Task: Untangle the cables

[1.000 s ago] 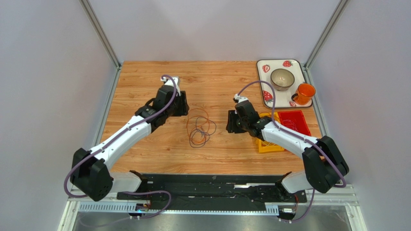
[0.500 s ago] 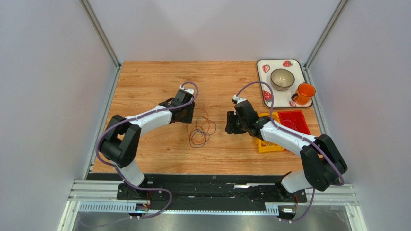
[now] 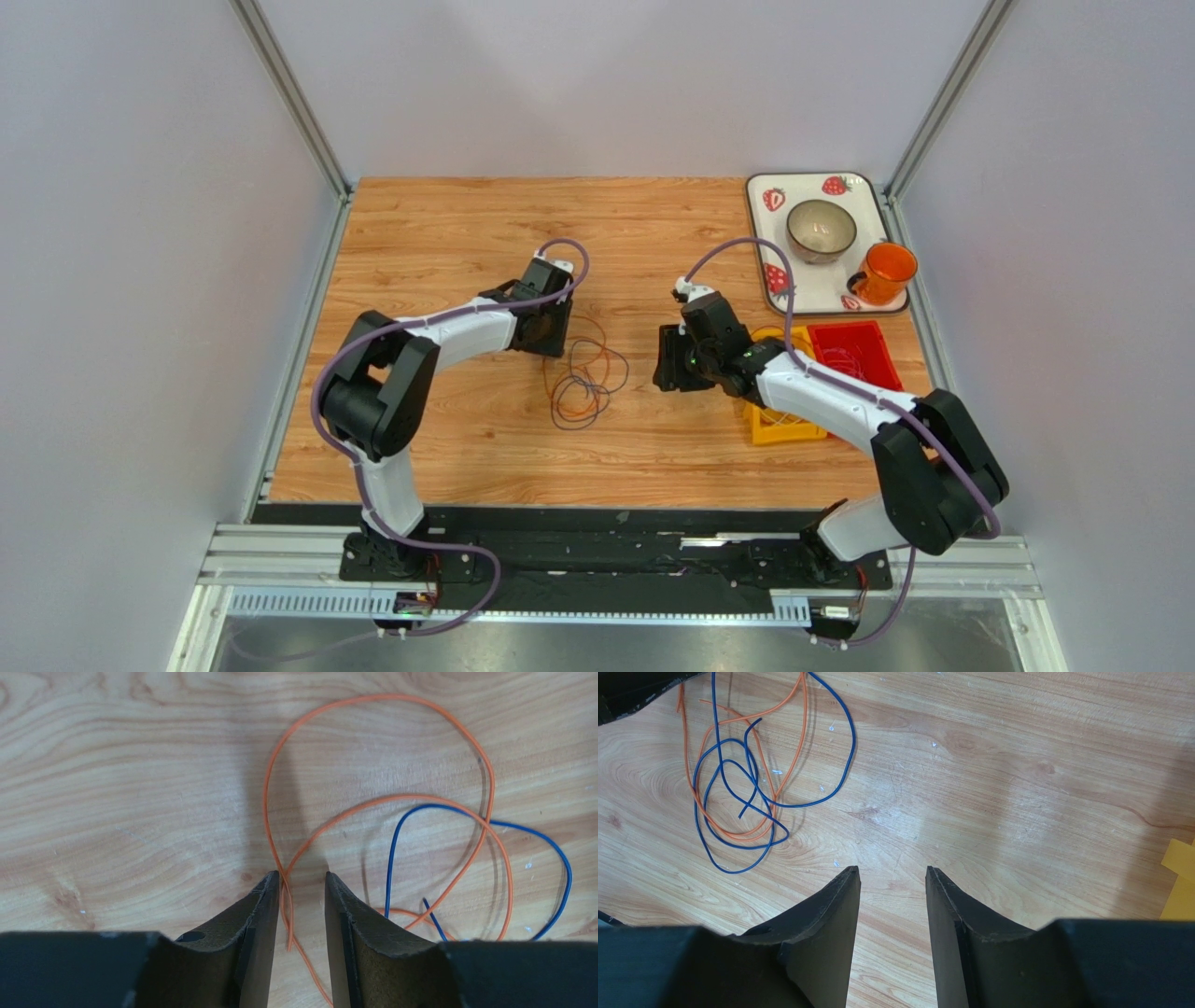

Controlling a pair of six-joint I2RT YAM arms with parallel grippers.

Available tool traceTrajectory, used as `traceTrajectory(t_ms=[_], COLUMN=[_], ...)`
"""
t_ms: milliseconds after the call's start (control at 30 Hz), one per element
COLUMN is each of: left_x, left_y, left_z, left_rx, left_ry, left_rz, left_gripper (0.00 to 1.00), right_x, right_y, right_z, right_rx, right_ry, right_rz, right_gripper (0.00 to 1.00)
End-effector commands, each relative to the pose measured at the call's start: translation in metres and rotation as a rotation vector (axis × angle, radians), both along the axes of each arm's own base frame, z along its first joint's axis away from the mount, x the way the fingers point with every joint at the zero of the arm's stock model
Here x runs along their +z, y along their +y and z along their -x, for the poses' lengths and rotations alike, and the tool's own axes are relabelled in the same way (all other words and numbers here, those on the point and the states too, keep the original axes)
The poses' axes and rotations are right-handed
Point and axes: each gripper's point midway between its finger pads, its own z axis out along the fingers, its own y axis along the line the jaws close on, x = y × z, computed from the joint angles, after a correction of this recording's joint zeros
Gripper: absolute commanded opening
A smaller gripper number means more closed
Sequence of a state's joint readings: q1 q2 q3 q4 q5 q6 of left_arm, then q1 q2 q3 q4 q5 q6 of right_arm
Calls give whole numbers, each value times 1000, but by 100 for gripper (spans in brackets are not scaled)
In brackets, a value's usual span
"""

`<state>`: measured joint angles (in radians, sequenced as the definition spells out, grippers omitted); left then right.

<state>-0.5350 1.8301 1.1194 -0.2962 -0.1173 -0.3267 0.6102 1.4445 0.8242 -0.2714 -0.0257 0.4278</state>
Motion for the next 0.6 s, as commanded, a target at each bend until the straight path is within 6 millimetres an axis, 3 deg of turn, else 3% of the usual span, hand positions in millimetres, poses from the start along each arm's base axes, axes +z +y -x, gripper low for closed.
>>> traceTrajectory(t_ms=[0,233,467,567], left_x=[5,-4,-12,-17], left_y=[4,6,11,14], left_z=[-17,-14,1,4], left_rx=[17,19,18,32], left_ry=[-27,5,44,55], left_rz=[0,-5,-12,-21], left_gripper=[39,23,16,3], right_x=[14,13,13,14], right_y=[10,9,9,8], right_z=[-12,-12,-13,-13], right_rx=[19,19,18,16], right_ry=[-47,-43,-39,-41], right_rz=[-34,-39,-46,-48], right_gripper=[43,44,44,43])
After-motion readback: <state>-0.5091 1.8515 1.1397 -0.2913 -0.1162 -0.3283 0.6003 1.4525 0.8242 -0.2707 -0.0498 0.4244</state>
